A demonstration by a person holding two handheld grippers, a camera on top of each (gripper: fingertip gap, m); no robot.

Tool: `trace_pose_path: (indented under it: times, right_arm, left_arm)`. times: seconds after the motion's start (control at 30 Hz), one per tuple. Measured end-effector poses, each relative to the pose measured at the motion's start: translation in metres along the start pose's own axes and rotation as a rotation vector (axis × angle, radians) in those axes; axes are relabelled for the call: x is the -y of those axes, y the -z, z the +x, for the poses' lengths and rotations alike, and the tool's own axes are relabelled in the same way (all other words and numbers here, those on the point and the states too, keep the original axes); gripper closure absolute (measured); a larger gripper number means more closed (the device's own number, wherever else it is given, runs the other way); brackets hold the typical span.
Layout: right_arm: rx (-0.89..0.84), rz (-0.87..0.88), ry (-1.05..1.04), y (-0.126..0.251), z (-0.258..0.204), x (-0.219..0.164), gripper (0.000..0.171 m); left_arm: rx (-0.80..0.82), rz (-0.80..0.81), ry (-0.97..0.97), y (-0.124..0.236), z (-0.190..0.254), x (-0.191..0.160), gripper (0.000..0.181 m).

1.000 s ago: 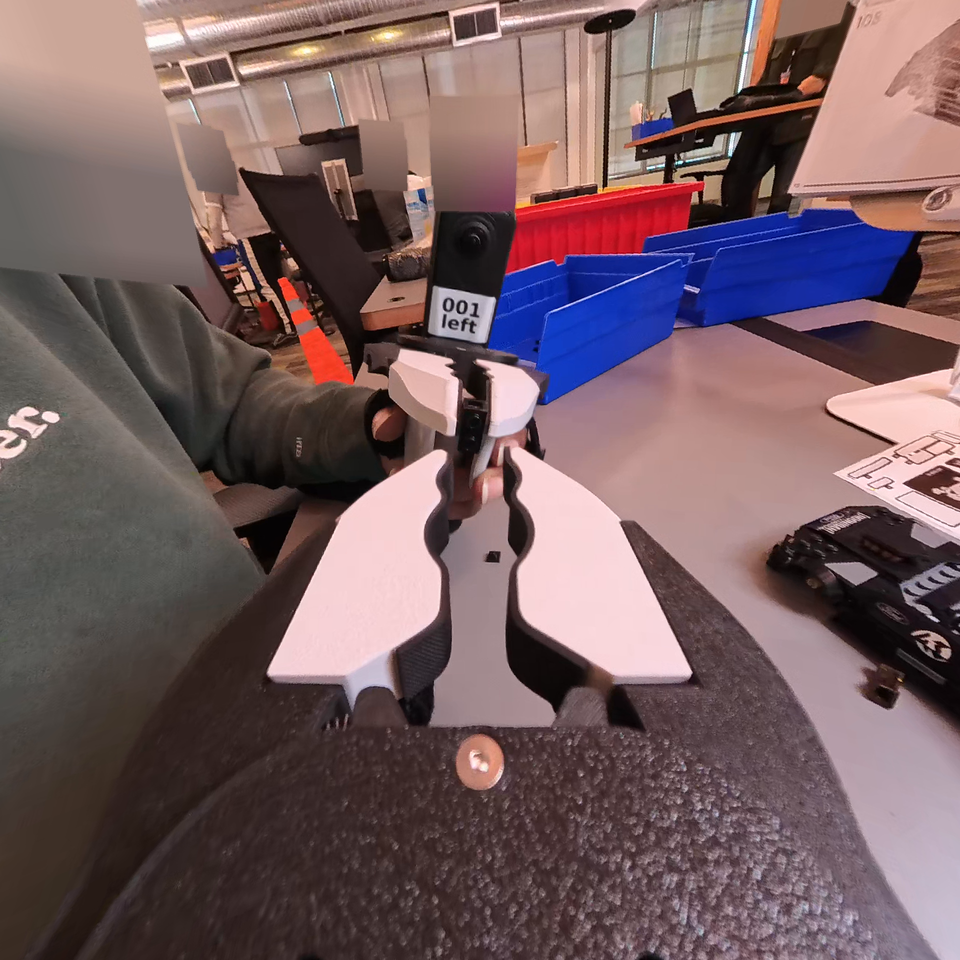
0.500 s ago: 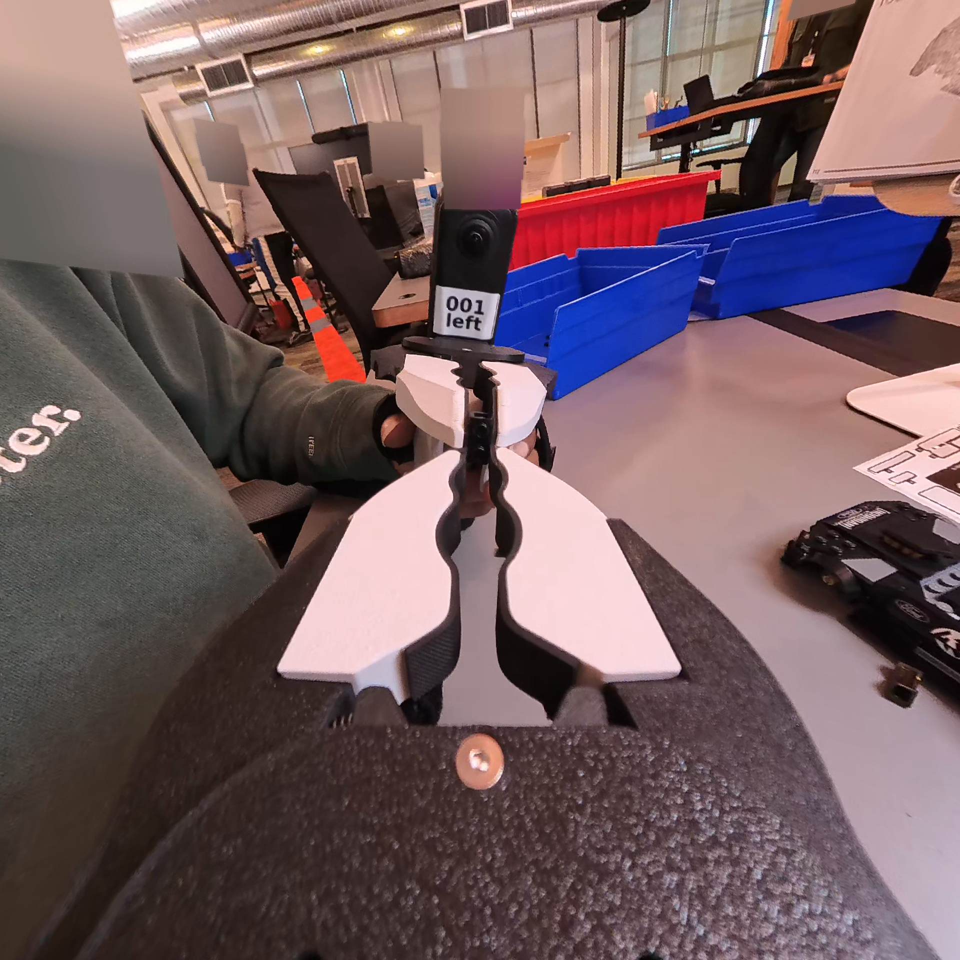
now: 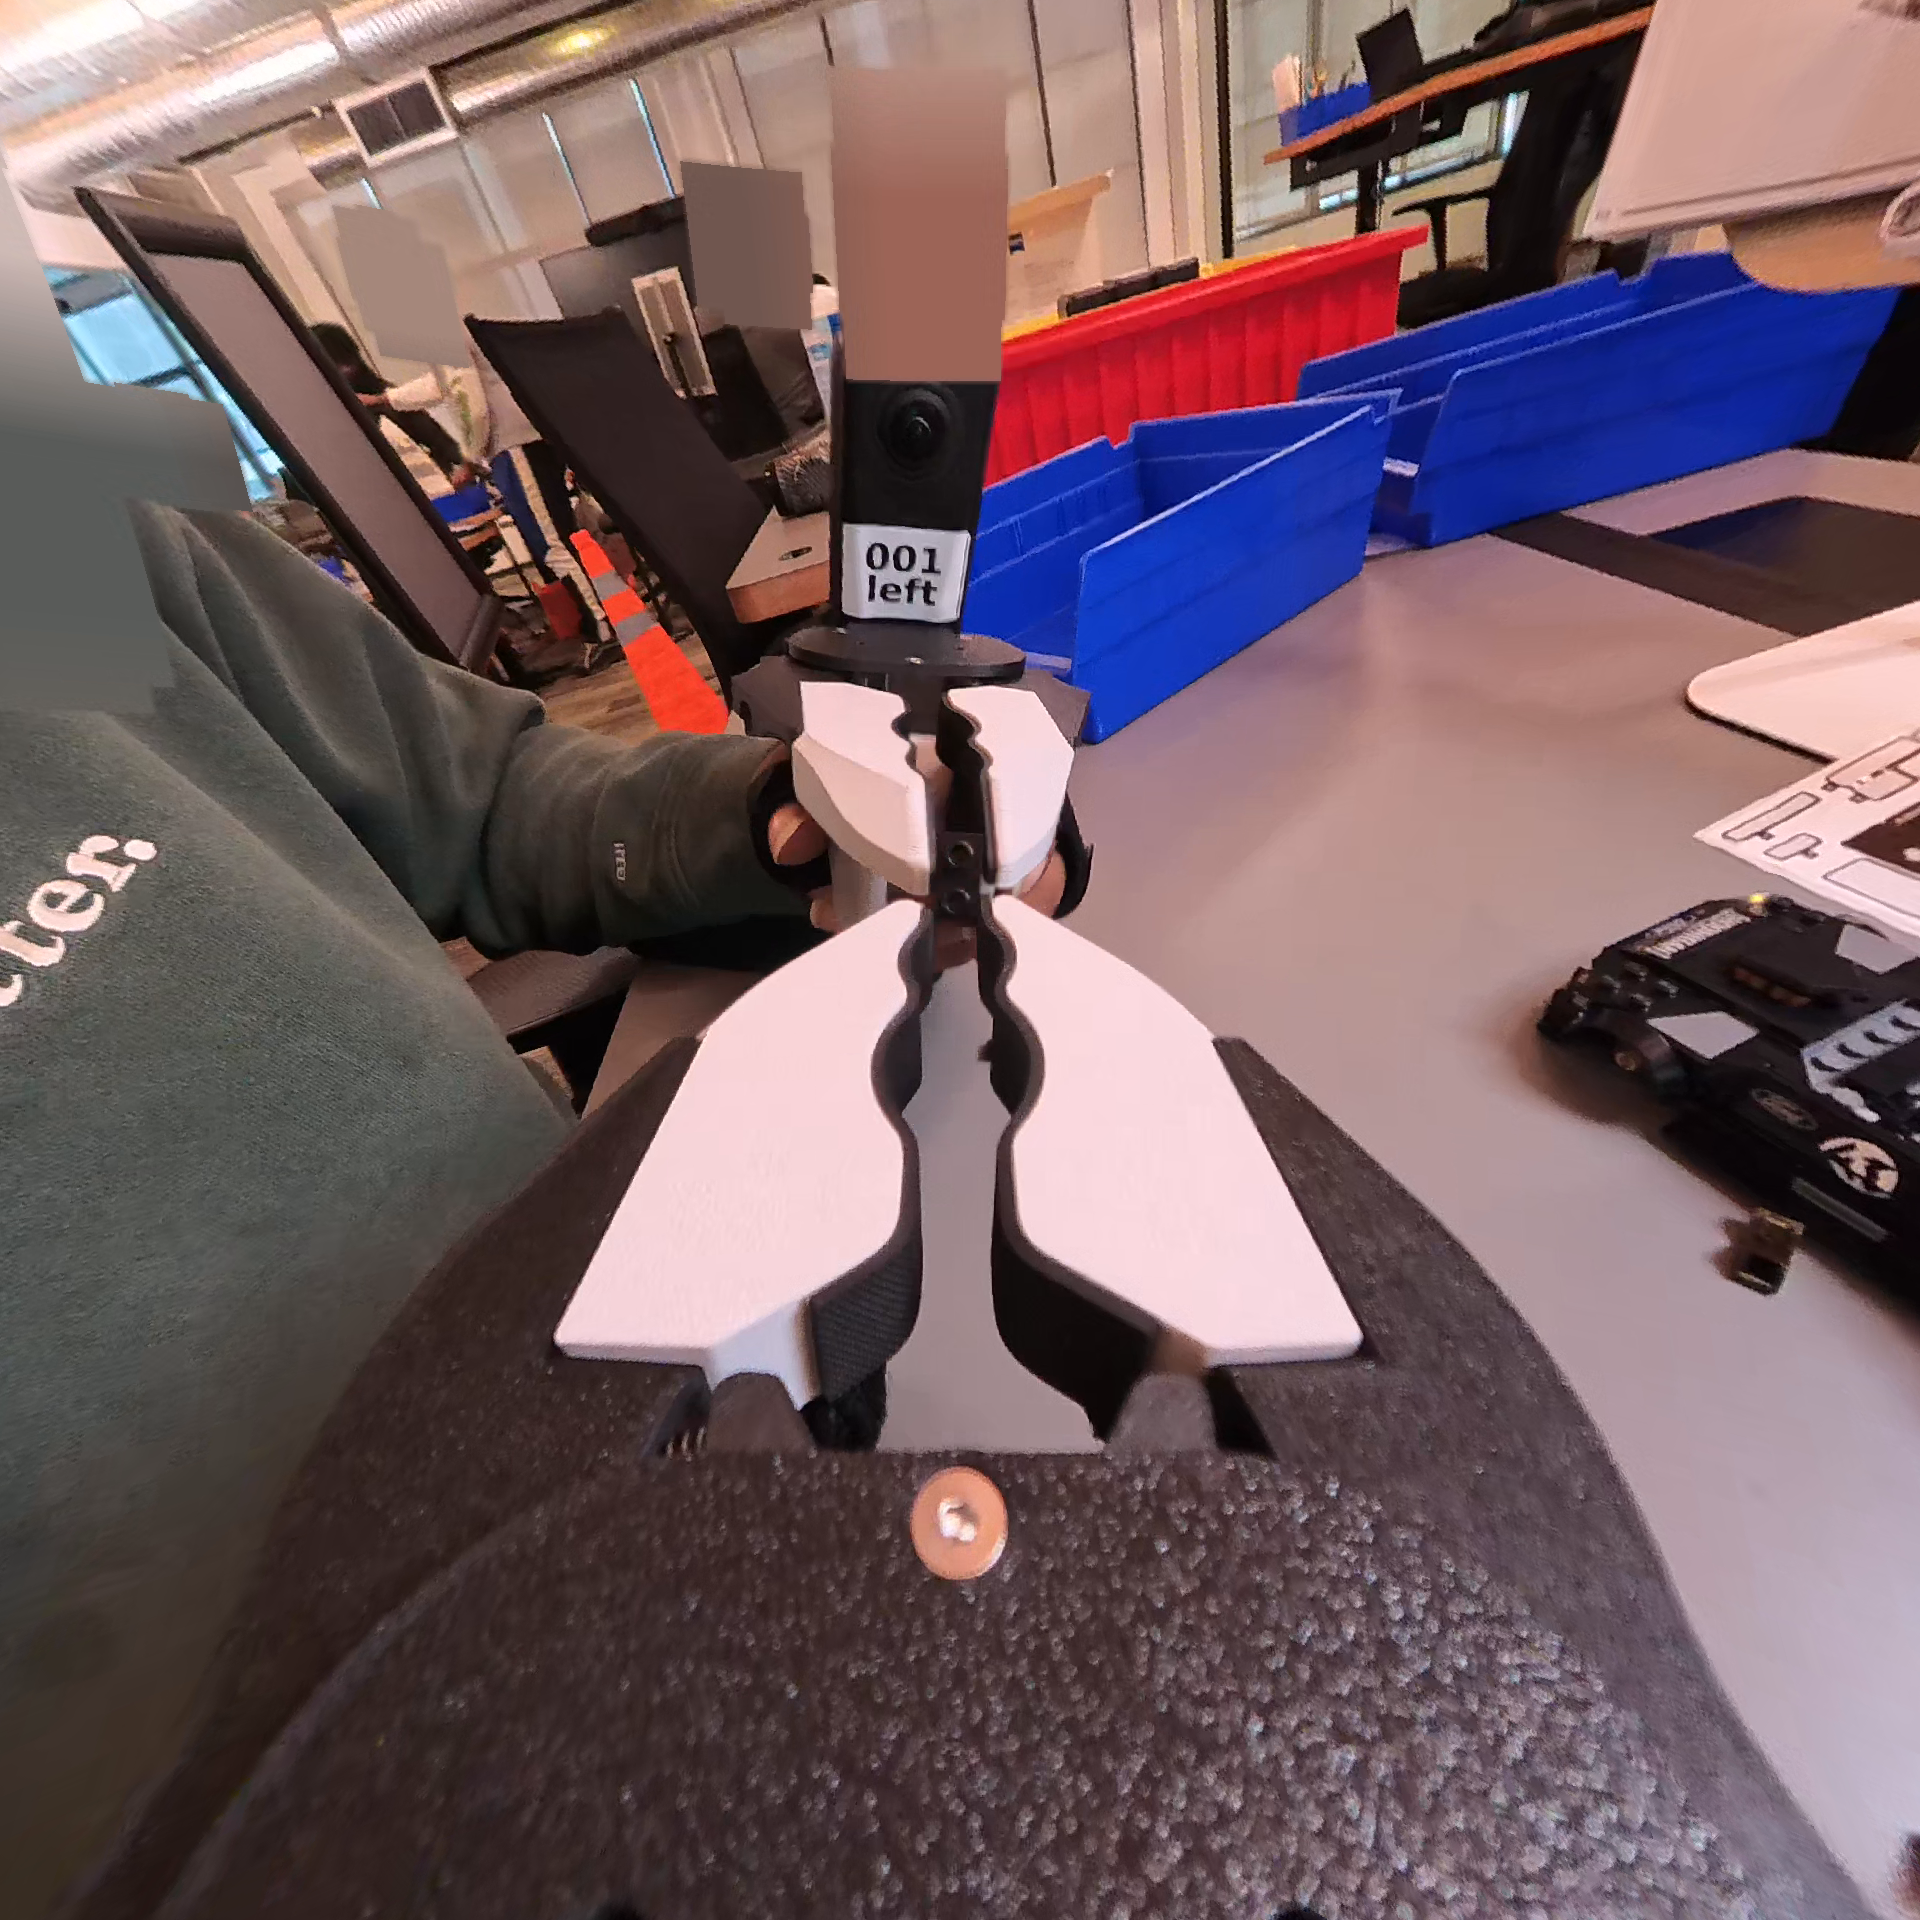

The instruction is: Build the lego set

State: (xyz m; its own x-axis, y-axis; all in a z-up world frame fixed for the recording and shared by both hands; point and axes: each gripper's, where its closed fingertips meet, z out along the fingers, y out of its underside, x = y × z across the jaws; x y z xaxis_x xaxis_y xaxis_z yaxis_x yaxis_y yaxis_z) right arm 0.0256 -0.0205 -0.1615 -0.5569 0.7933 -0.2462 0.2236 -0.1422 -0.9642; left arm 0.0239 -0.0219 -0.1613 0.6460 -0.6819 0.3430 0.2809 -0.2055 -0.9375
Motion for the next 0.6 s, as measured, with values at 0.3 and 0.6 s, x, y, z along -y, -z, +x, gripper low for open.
trace_pose_path:
  times: [0.3, 0.6]
  right_arm:
    - [-0.009, -0.146, -0.070, -0.007, 0.005, -0.025, 0.163]
    - [-0.016, -0.130, -0.096, -0.004, 0.007, -0.022, 0.163]
  left_arm:
    - [0.010, -0.087, 0.039, -0.003, -0.005, -0.013, 0.167]
    - [0.075, -0.118, -0.043, -0.001, -0.011, -0.015, 0.170]
